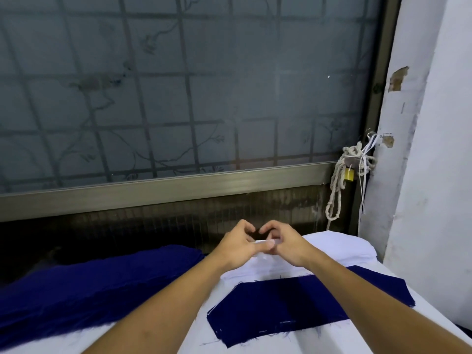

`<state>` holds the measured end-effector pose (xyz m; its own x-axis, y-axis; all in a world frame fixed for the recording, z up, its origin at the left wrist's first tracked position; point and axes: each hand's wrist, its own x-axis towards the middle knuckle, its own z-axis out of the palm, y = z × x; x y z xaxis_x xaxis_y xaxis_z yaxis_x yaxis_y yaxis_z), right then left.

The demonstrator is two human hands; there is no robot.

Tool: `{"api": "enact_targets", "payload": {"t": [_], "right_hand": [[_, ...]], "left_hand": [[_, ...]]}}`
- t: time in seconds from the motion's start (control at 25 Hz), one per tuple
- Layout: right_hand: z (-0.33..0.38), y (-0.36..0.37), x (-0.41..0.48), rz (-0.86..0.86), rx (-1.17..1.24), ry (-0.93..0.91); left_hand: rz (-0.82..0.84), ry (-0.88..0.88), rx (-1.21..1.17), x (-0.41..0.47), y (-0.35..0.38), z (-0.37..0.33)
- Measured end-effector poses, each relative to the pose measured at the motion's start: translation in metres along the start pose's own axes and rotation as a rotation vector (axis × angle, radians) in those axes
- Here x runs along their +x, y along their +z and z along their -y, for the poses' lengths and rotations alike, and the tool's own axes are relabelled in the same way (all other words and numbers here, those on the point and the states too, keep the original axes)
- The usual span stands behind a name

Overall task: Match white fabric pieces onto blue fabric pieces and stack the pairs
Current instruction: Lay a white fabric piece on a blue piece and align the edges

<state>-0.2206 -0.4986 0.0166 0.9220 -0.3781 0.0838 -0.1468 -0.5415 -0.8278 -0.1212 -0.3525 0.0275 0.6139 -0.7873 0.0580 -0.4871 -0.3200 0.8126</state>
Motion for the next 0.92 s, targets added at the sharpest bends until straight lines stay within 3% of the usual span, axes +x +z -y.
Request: {"api": "enact_targets", "payload": {"t": [0.2, 0.44, 0.68, 0.92], "right_hand": [[0.02, 0.002, -0.016, 0.023, -0.11, -0.11], [0.039, -0.013, -0.048, 0.141, -0.167, 0.024], [0.079, 0.001, -0.086, 0.441, 0.044, 0.09], [0.107, 0.032, -0.111, 0.289, -0.009, -0.005]], "left_hand": [[0.042, -0.08, -0.013, -0.013, -0.008, -0.012], [-0.053, -0.025, 0.016, -0.059, -0.052, -0.032], [0.039, 0.059, 0.093, -0.12, -0.083, -0.044], [0.067, -0.03, 0.254, -0.17, -0.108, -0.051]]}}
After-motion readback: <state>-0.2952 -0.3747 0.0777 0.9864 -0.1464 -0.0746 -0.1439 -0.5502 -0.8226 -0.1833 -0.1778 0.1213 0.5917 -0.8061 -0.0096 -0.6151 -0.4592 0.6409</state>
